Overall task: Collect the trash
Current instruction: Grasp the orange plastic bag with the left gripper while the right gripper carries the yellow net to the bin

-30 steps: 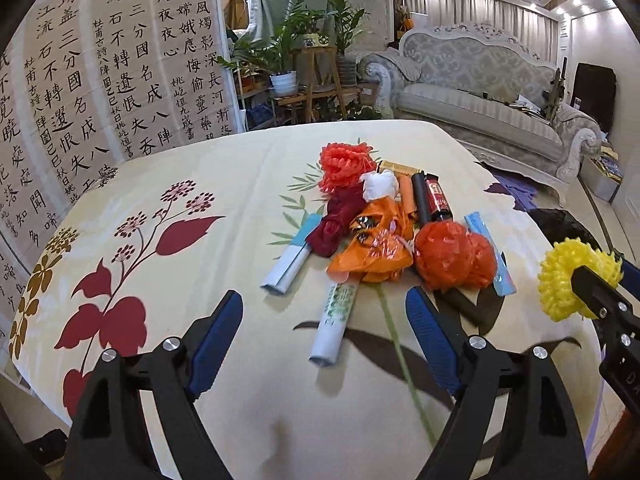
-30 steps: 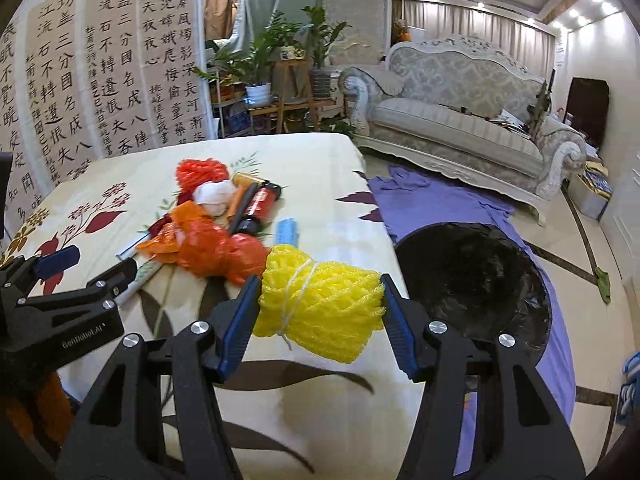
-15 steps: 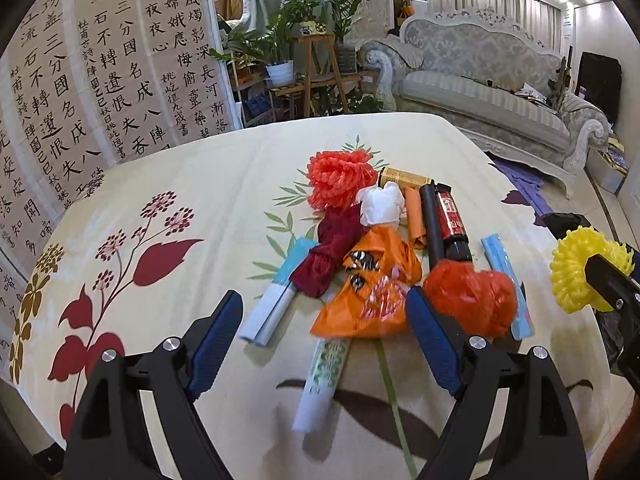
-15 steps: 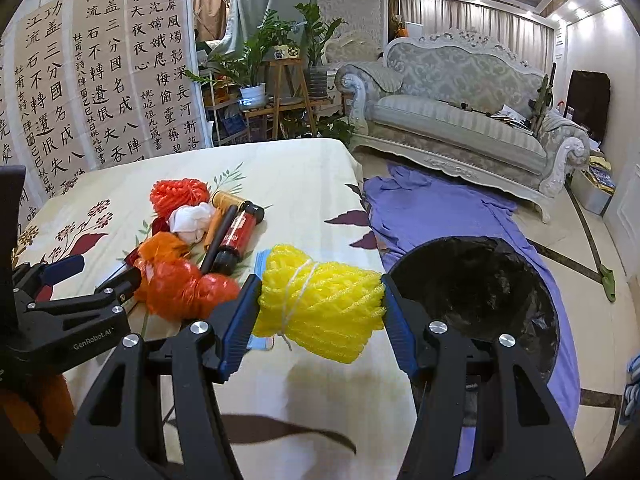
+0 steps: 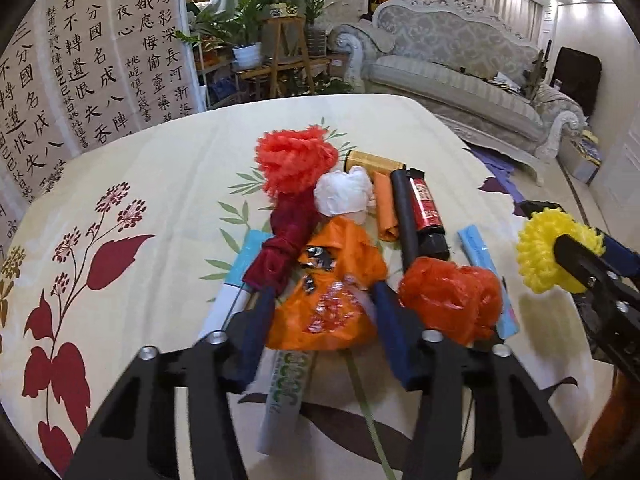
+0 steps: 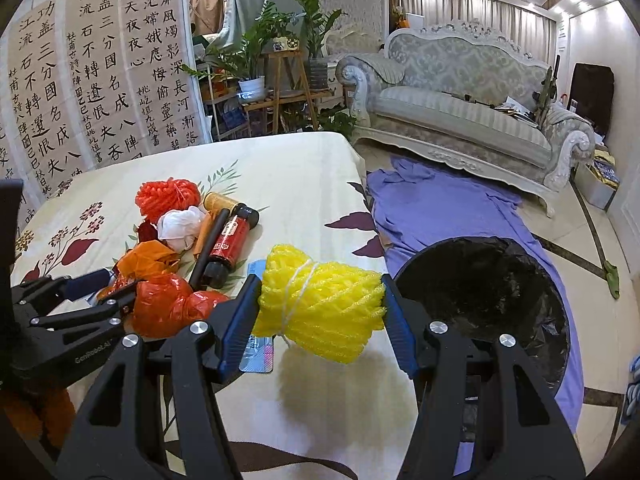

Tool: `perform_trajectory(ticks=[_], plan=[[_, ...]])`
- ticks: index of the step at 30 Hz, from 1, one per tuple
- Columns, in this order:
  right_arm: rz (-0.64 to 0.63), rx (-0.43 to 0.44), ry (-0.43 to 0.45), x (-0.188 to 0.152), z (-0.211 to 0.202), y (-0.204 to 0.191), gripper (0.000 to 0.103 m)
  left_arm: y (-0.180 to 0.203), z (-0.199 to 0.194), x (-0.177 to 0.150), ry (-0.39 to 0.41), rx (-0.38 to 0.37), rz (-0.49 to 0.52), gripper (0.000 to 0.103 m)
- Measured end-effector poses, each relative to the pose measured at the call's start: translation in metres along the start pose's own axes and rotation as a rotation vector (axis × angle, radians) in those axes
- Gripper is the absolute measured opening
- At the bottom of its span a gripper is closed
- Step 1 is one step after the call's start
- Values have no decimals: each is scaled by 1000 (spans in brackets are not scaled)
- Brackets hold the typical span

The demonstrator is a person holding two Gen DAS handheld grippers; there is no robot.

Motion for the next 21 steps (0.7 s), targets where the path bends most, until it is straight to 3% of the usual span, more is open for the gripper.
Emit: perform_trajectory(ticks=[1, 21], plan=[[-1, 0, -2, 0, 0, 0, 58, 2, -1, 0, 2, -7, 5, 36], [5, -24, 33, -3, -14, 9, 58, 16, -50, 11, 129, -50, 33, 33]])
Point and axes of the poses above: each gripper's, at about its wrist camera, not at the fingertips, and z roughly the way its jaws point, y to its right, x to its top, the point moved 5 cm from there along z, roughly the way its jaws point, and after that the axes turned 5 degrees about -x, right-handed, at the moved point
